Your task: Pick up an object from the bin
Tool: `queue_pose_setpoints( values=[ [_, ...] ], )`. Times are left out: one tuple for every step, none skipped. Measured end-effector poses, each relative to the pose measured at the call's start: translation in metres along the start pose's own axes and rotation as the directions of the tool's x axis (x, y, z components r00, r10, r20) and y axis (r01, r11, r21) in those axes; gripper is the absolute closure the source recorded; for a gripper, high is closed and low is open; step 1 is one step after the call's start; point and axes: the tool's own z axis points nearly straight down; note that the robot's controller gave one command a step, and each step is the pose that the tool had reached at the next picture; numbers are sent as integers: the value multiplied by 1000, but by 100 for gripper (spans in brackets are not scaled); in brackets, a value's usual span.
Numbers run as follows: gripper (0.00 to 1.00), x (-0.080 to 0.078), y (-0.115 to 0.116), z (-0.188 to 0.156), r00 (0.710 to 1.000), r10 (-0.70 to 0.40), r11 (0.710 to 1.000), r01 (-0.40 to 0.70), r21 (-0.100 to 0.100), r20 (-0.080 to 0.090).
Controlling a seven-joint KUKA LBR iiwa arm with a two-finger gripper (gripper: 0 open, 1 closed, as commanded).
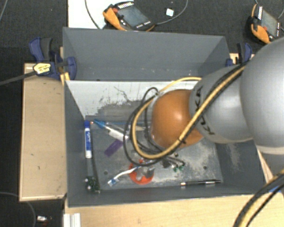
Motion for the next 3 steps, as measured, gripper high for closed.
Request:
queue_pose_setpoints(
  values=[
    [100, -27, -7, -69, 999, 2, 1000, -3, 9, 41],
    [100, -14, 17, -46, 999, -32, 999, 32, -4, -12],
    [100, -36, 14, -133, 999, 16, 1000, -17, 7, 39]
  ],
)
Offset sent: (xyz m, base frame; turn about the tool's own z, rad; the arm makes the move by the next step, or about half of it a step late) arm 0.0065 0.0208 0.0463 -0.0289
